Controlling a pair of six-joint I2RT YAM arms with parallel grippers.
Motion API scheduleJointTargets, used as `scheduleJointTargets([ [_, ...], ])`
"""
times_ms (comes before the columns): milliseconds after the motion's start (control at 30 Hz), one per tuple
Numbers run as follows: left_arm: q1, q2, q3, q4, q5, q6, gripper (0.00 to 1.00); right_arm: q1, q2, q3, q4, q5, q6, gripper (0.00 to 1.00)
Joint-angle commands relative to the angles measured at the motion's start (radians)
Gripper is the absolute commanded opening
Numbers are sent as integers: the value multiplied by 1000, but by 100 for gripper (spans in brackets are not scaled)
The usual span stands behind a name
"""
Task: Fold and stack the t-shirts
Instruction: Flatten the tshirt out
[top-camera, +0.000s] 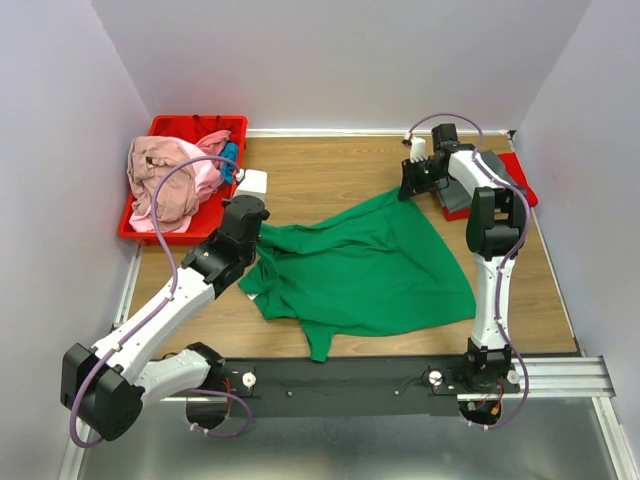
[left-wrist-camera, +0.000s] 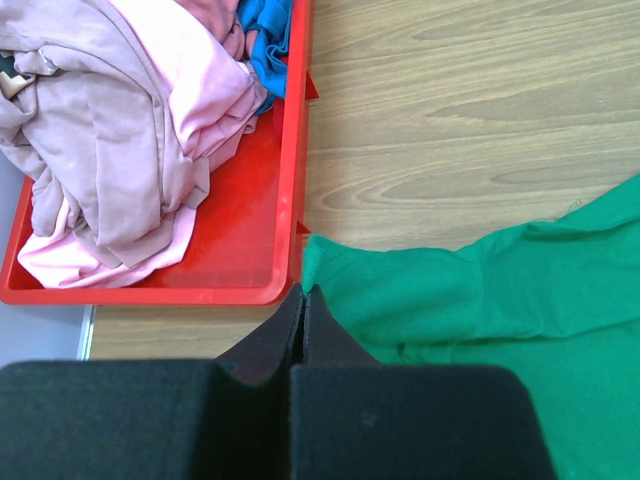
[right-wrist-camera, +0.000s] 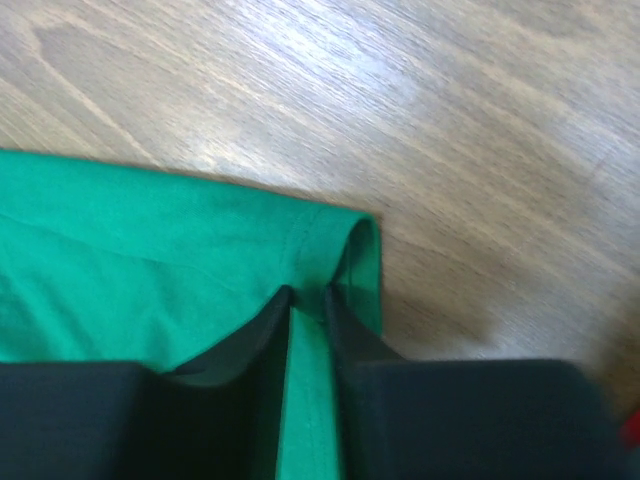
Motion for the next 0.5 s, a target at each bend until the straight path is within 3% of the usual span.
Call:
scheduleJointTargets([
  [0, 7, 2, -11, 28, 13, -1, 0, -4, 34, -25, -7, 14, 5, 20],
  [167, 5, 2, -9, 28, 14, -1, 0, -2, 7, -16, -7, 33, -4, 0],
  [467, 5, -21, -12, 34, 0, 1, 0, -4, -119, -35, -9, 2, -64, 0],
])
